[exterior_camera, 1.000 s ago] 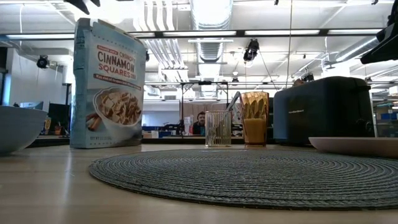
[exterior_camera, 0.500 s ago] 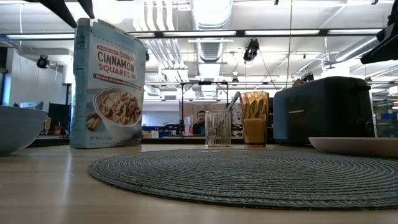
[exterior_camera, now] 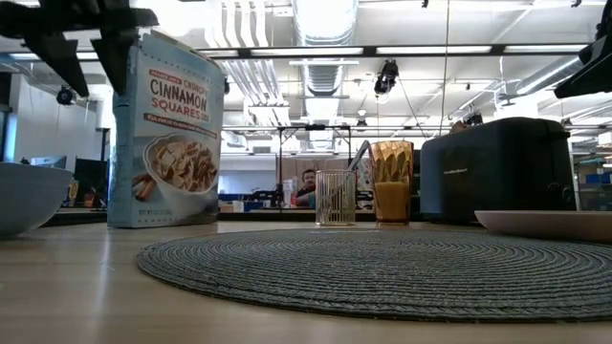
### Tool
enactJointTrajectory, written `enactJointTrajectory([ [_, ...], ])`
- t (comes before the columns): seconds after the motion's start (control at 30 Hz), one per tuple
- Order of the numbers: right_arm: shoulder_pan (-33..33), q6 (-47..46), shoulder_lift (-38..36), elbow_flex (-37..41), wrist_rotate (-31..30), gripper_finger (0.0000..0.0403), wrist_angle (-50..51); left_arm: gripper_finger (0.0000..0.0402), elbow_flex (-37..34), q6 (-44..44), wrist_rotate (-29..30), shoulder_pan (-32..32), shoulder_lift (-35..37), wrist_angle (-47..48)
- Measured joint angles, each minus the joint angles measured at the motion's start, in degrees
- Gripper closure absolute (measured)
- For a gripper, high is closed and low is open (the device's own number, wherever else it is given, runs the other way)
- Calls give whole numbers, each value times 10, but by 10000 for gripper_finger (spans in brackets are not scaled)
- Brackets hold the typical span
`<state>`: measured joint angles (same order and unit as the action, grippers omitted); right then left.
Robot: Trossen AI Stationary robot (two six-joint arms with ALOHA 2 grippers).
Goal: Arrange a breakfast setting
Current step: Move the cereal box from the bottom to the top left of the table
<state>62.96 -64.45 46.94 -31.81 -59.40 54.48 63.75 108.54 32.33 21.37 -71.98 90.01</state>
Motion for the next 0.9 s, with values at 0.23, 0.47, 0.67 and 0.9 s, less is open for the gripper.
enactJointTrajectory([
  [0.23,0,0,0,0,0,248,0,164,-51,65,59,0,-6,-1],
  [0.47,0,0,0,0,0,248,0,163,-97,67,118,-1,-7,-24],
  [0.67,0,0,0,0,0,248,0,163,-152,81,181,-2,-7,-44],
  [0.9,0,0,0,0,0,248,0,160,-238,95,249,-3,-7,-127],
])
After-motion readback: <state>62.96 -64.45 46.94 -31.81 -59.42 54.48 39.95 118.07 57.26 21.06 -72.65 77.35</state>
